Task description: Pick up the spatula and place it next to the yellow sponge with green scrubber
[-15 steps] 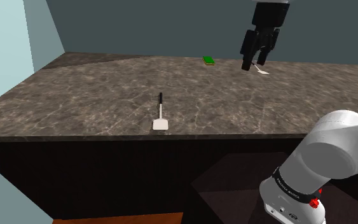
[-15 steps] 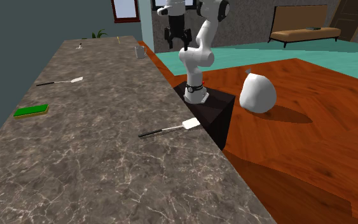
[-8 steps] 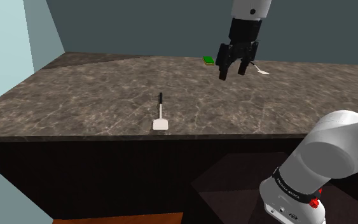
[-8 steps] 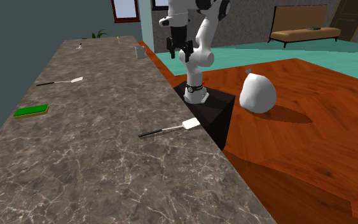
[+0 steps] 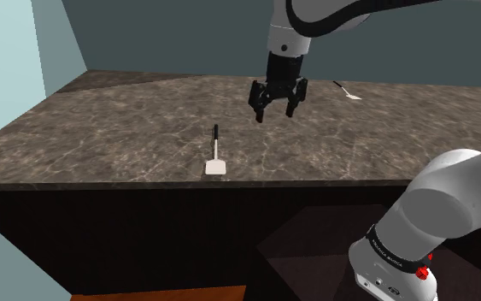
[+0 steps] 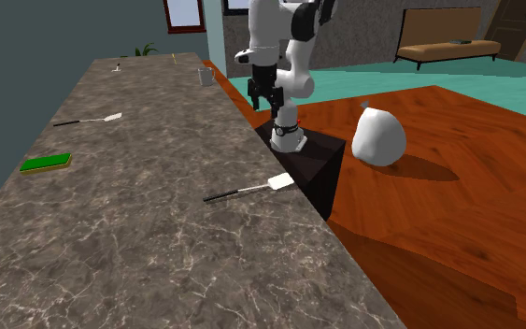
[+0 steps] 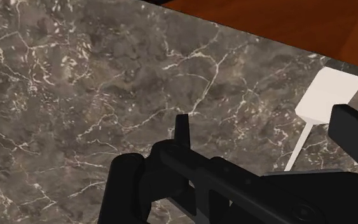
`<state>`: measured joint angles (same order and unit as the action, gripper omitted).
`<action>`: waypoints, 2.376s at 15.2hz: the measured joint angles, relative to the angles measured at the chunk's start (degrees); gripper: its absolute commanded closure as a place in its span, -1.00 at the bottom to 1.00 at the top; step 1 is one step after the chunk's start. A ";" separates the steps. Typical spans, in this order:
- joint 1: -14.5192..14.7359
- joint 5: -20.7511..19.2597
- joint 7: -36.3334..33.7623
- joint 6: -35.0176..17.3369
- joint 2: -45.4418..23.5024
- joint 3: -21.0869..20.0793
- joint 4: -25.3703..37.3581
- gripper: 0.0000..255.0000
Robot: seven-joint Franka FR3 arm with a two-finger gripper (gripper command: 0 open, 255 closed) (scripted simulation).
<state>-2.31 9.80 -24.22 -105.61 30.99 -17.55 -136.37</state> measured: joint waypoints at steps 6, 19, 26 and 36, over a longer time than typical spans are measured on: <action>-2.68 -2.37 -11.31 -10.30 -12.44 -5.99 3.69 -1.00; -4.25 -18.77 -36.54 -22.12 -39.65 -10.15 18.11 -1.00; -3.76 -21.22 -38.38 -25.90 -42.98 -9.50 17.19 -1.00; -3.76 -21.32 -38.45 -26.23 -43.07 -9.47 16.96 1.00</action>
<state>-6.07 -11.52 -62.67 -131.84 -12.08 -27.01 -119.41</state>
